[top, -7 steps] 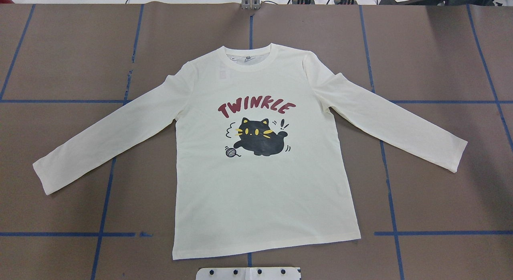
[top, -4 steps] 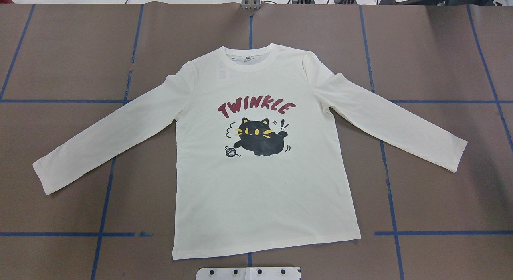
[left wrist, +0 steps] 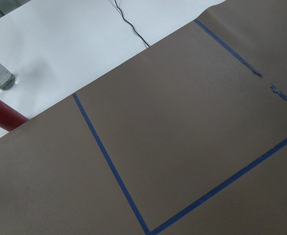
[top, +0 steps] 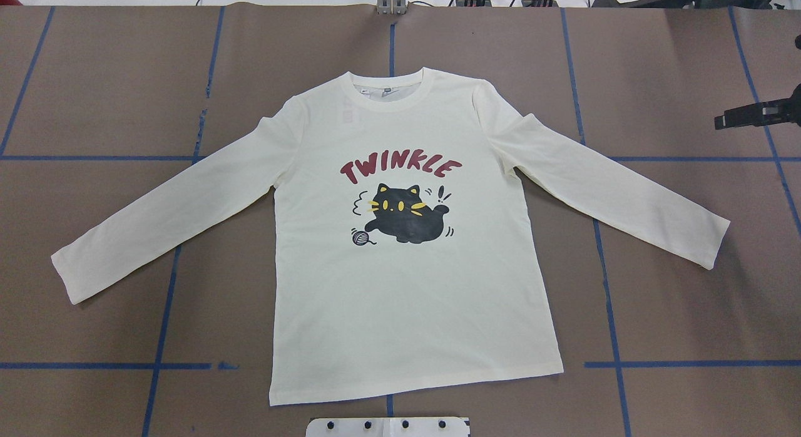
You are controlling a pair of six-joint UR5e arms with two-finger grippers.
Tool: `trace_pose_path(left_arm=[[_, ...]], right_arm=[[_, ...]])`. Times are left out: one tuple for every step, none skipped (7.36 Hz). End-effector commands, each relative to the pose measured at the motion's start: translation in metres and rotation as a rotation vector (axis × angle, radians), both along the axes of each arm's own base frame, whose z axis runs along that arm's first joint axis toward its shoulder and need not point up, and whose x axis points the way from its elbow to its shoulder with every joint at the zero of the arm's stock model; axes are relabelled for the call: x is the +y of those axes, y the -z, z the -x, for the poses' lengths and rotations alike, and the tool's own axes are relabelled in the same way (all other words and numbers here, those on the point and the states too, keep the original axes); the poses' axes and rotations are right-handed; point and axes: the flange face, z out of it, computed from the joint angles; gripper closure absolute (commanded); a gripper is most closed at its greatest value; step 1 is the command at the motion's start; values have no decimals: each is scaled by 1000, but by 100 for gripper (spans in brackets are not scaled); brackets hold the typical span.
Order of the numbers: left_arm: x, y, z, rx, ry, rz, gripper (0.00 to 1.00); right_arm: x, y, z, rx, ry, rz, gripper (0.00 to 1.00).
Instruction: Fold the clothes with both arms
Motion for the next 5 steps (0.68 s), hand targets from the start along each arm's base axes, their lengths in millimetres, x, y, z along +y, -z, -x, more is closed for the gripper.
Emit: trace_pose_path(left_arm=[[0,1,0,0,0,-2,0],[0,0,0,-1,-1,-1,0],[0,0,0,-1,-1,-3,0],[1,1,0,1,2,-20,0],[1,2,0,1,2,-21,0]], right_arm=[[74,-57,17,-78,-32,84,28],[91,-72,28,-47,-12,105,31],[99,-84,44,-10,3,108,31],[102,-94,53,7,9,123,31],[100,-95,56,11,13,121,31]])
